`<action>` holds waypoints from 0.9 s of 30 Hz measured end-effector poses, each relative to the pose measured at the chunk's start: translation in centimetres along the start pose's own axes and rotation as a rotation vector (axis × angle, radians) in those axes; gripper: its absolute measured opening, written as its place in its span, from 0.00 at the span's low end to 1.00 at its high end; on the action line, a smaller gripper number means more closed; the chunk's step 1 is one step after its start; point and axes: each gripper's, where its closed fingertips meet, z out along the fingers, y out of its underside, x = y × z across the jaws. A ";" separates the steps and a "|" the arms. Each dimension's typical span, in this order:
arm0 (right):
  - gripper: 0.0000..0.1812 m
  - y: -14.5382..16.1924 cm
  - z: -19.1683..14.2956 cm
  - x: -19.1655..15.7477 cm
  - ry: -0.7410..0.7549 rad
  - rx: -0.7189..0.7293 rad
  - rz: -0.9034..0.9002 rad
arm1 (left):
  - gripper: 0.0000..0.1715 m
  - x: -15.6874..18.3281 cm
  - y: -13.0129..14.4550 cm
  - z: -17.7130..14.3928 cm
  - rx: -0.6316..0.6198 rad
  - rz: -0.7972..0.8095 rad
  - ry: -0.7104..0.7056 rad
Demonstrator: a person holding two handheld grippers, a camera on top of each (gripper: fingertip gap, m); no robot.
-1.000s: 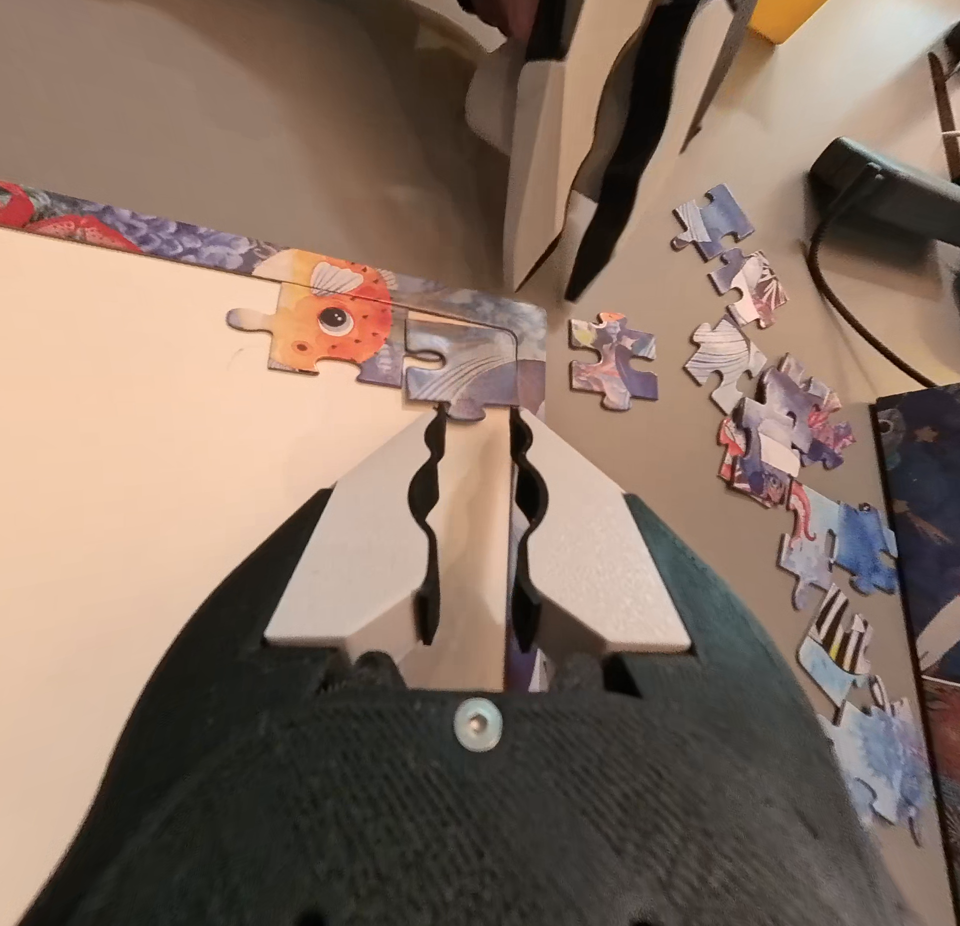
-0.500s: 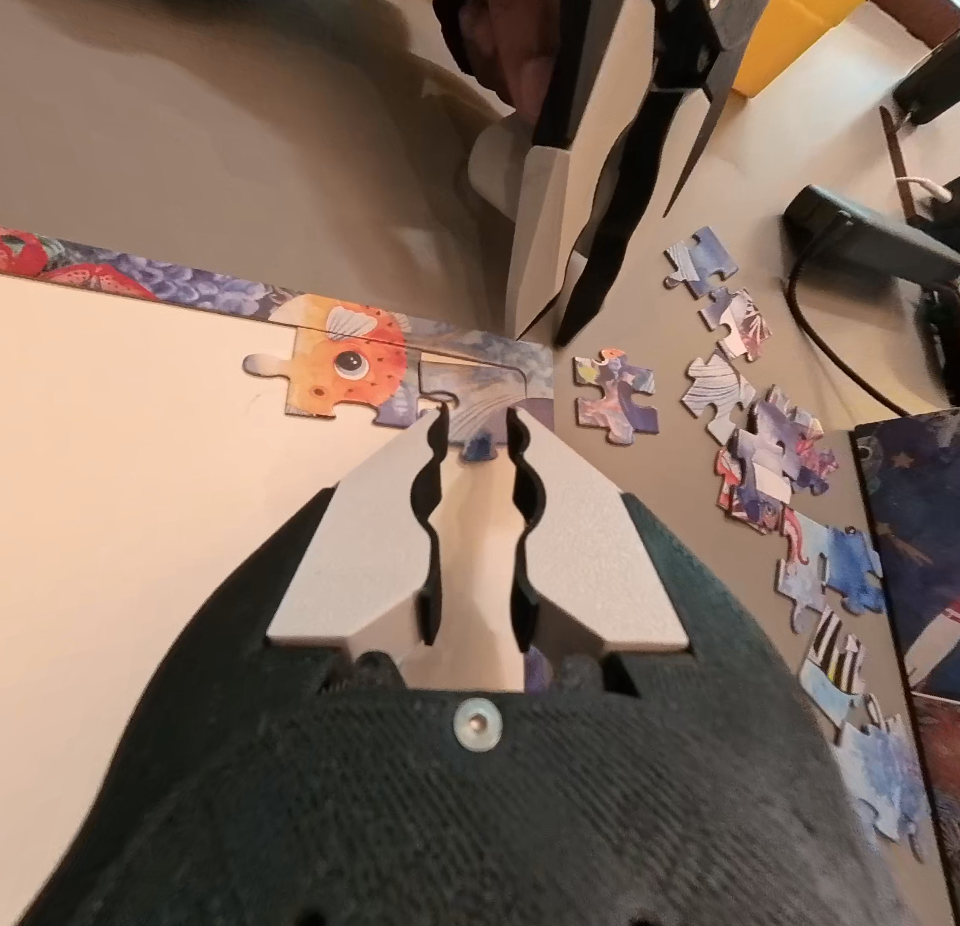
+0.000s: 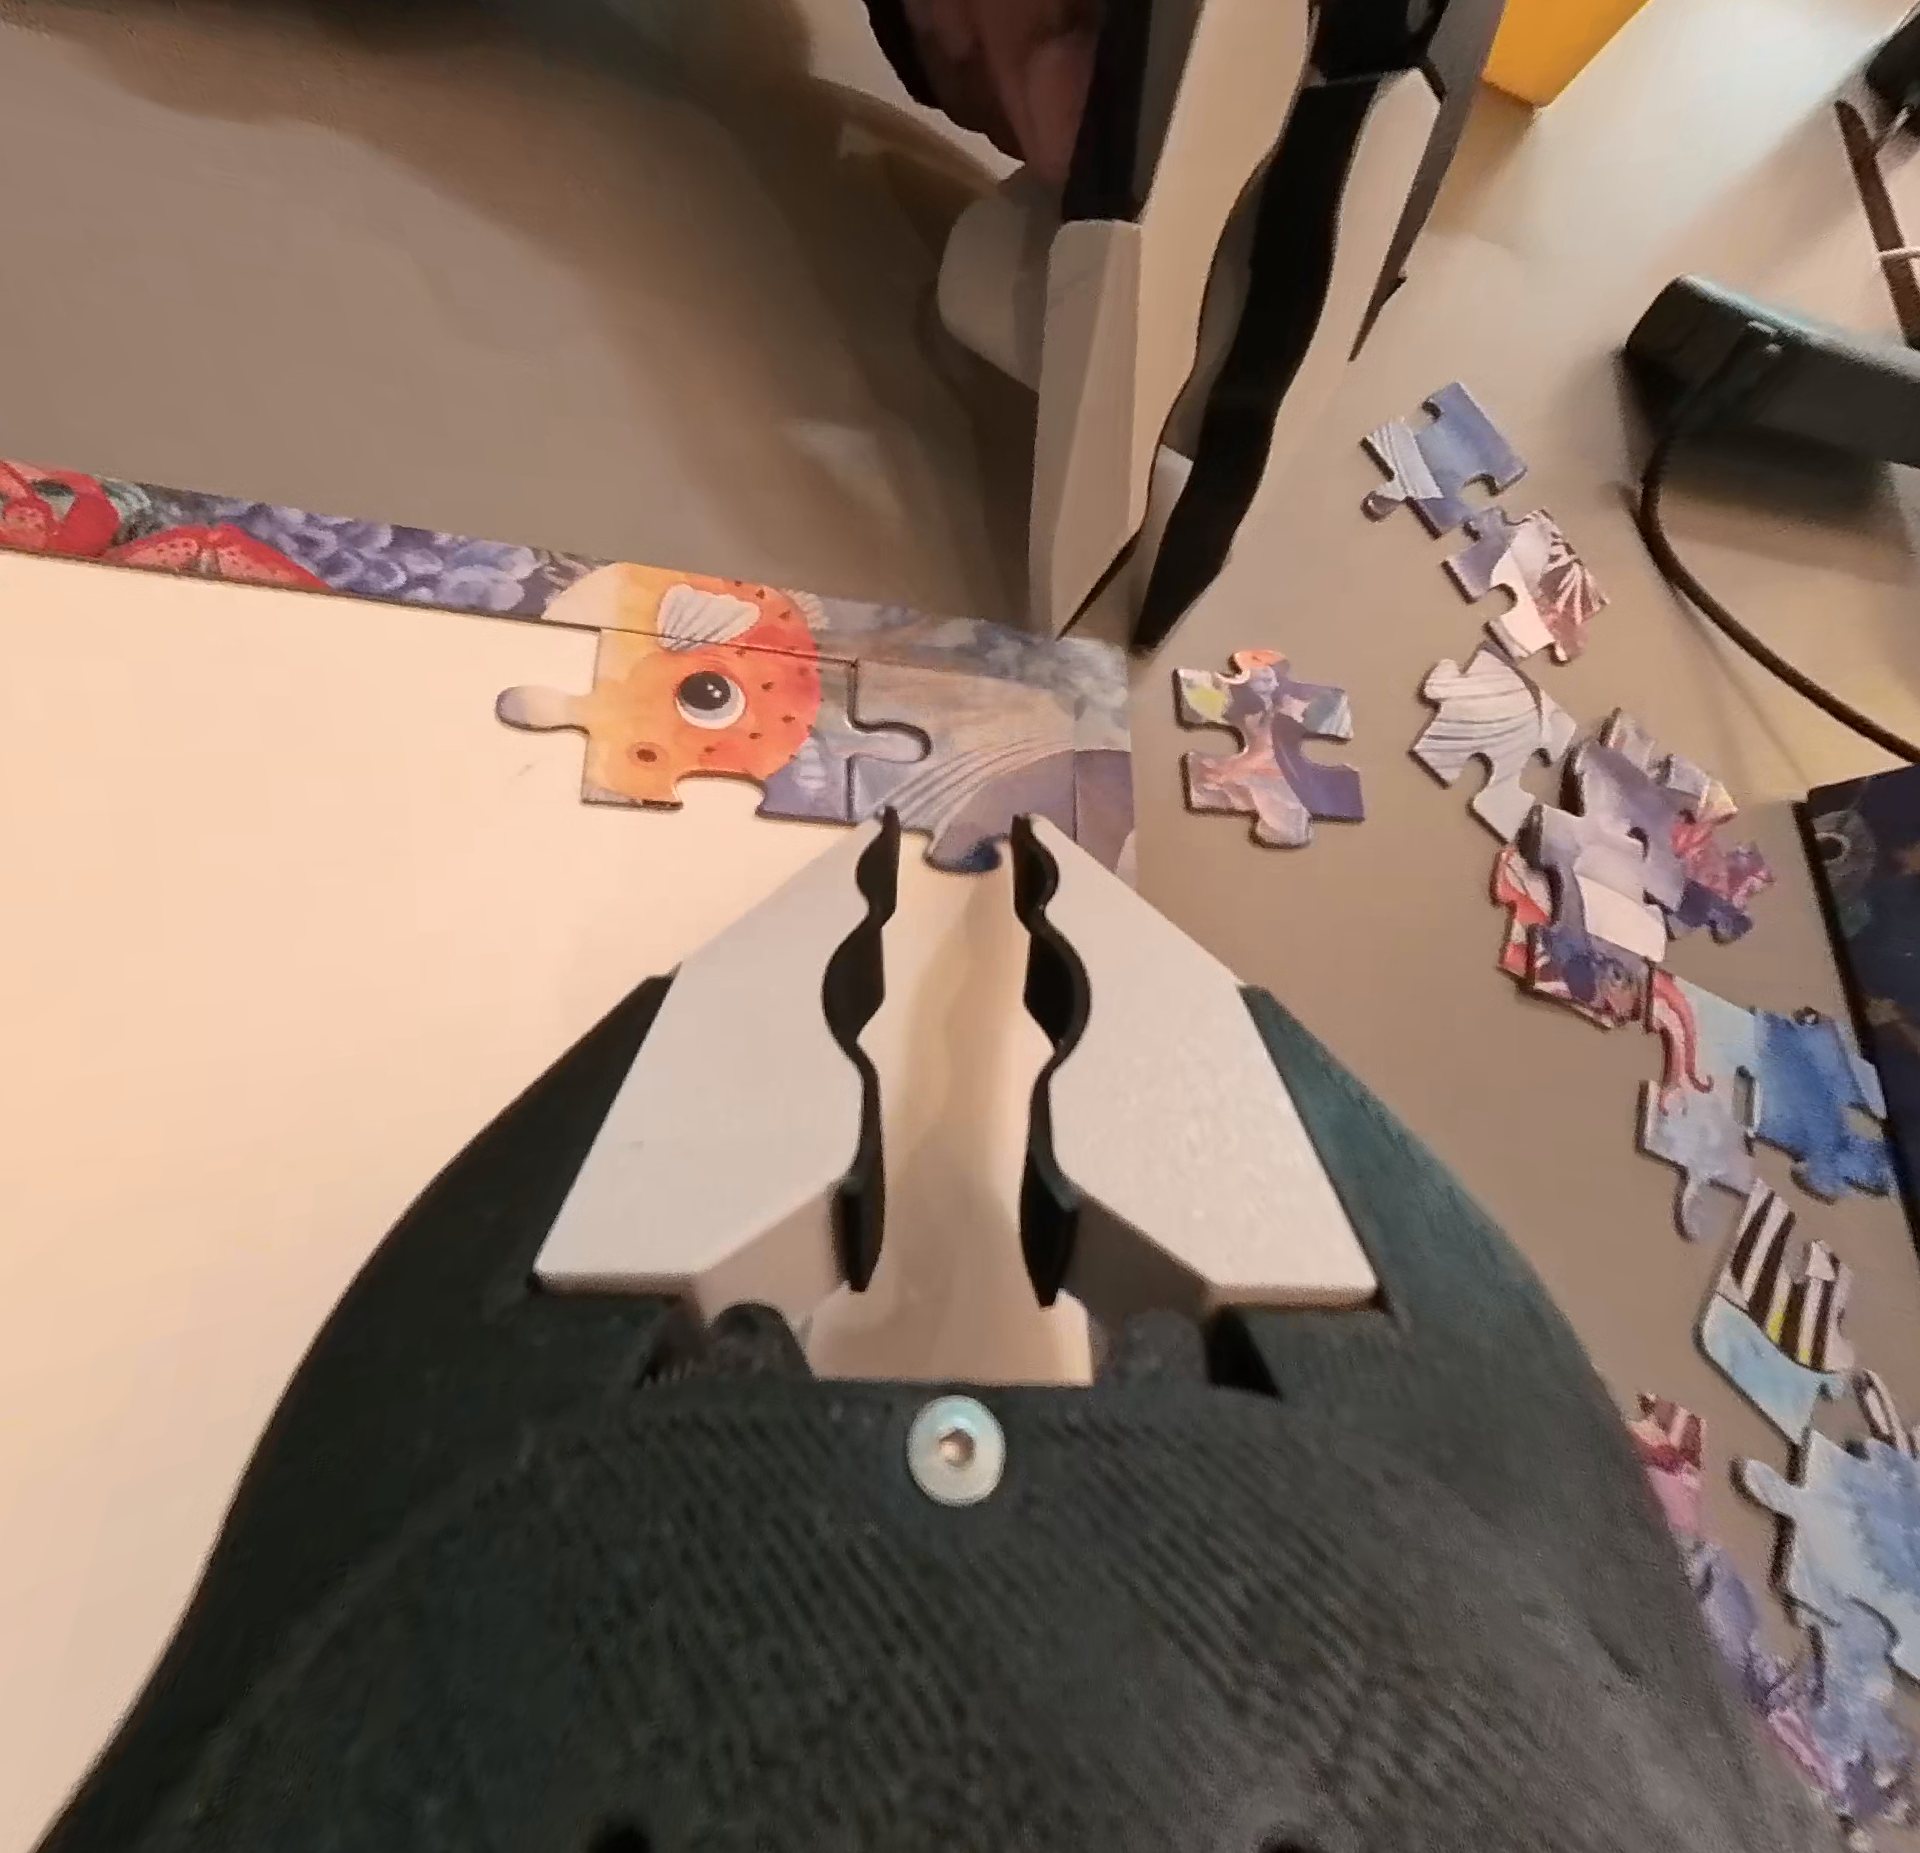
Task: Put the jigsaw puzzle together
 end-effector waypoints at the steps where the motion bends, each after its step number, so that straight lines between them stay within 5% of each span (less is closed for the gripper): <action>1: 0.11 -0.1 0.0 -0.1 0.001 0.001 -0.003 | 0.15 0.0 0.0 0.0 0.000 0.000 0.001; 10: 0.12 -1.0 -0.4 0.0 0.008 0.048 0.012 | 0.14 0.1 0.0 0.1 -0.001 0.002 0.002; 14: 0.04 -2.4 -0.2 0.1 0.005 0.115 0.098 | 0.14 0.0 0.0 0.1 -0.001 0.000 -0.001; 27: 0.00 -1.2 1.3 1.2 0.041 0.019 0.236 | 0.13 0.0 0.0 0.1 0.000 0.000 0.000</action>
